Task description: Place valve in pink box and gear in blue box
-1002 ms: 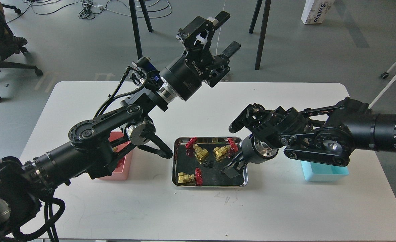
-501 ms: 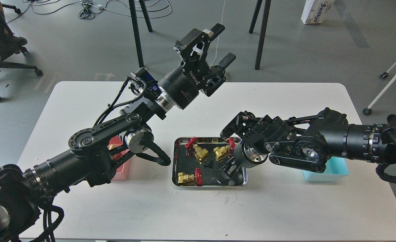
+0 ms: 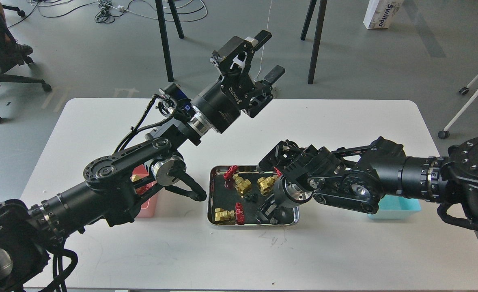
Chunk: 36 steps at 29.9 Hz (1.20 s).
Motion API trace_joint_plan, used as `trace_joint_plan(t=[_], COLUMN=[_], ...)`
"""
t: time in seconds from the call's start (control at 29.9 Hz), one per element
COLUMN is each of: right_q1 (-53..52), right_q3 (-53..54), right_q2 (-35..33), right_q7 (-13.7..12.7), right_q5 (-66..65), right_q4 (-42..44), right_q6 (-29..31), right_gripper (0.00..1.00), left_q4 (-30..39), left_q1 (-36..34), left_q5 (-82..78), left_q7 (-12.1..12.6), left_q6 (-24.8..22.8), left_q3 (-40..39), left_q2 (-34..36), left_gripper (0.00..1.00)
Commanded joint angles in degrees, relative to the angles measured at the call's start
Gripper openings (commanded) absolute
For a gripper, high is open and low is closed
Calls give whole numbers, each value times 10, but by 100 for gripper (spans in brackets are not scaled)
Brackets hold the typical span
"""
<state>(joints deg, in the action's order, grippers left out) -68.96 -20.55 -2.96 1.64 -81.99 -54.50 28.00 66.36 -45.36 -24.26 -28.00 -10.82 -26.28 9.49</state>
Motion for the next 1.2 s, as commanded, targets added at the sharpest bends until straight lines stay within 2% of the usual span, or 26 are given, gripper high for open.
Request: trace_joint_plan(t=[0.0,0.43,1.17], right_q1=[1,9,15], right_q3=[-1,-5,-5], right_q2=[8,22,22], right_q7=[0,0,0], right_q5=[0,-1,-1], right_q4=[4,28,40], right_q6=[0,0,0], right_gripper=[59,56,41], left_q4=[0,0,0], left_q1=[0,1,3], left_q5=[0,0,0], left_q7=[0,0,0], left_q6=[0,-2,-3], left_q3=[0,0,0], left_q2=[0,0,0], left_gripper=[85,85,86])
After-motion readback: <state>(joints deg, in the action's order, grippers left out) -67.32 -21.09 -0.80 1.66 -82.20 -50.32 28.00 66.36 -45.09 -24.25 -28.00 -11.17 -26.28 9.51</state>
